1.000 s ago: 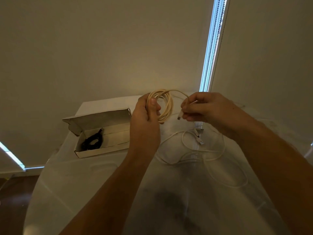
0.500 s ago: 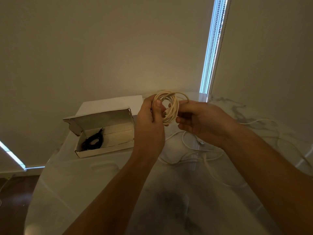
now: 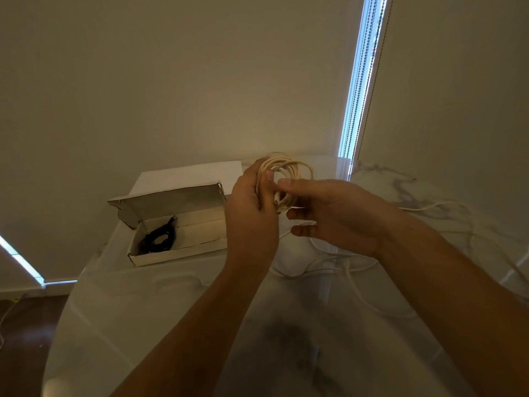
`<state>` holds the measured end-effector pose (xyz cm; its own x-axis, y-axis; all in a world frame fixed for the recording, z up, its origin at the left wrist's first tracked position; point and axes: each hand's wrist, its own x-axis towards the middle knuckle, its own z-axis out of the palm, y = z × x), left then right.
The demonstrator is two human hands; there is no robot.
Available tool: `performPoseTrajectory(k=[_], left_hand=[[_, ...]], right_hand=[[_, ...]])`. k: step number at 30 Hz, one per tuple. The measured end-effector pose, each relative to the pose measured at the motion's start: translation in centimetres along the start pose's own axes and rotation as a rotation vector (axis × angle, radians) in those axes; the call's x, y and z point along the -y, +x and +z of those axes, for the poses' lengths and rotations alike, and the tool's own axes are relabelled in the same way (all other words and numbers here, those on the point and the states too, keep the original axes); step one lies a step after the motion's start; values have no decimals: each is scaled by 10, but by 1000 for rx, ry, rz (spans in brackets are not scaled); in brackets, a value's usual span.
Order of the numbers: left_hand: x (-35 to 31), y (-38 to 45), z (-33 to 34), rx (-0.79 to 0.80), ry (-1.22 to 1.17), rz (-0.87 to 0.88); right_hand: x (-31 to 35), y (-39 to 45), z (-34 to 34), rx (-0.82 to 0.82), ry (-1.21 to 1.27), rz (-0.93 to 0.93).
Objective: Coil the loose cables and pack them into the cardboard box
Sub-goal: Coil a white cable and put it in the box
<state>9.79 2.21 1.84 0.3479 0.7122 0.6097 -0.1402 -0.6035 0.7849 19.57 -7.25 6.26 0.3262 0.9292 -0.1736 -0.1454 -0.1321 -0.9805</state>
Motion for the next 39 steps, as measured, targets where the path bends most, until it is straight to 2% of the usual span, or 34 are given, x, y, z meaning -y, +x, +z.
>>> performPoseTrajectory(k=[3,9,15,20,29,34,39], left_hand=[[2,0,0,1,-17,11],[2,0,0,3,3,-32],[5,2,-4,2,-7,-109],[6,8,-10,-43,-50,-171],[6,3,-6,-115,-50,-131],[5,6,-7,-112,-98,-175],[4,10,-9,-79,-257,-316]], right_hand=[[-3,1,6,-54,-10,-11],[-1,1,6,-65,139,-31],[5,-2,6,-199,77,-86],[6,-5,5,-236,-88,-50],[7,-12,9,-92,-370,-37],[6,-13,11,-78,-523,-86],[1,-15,18,-219,-789,-290]])
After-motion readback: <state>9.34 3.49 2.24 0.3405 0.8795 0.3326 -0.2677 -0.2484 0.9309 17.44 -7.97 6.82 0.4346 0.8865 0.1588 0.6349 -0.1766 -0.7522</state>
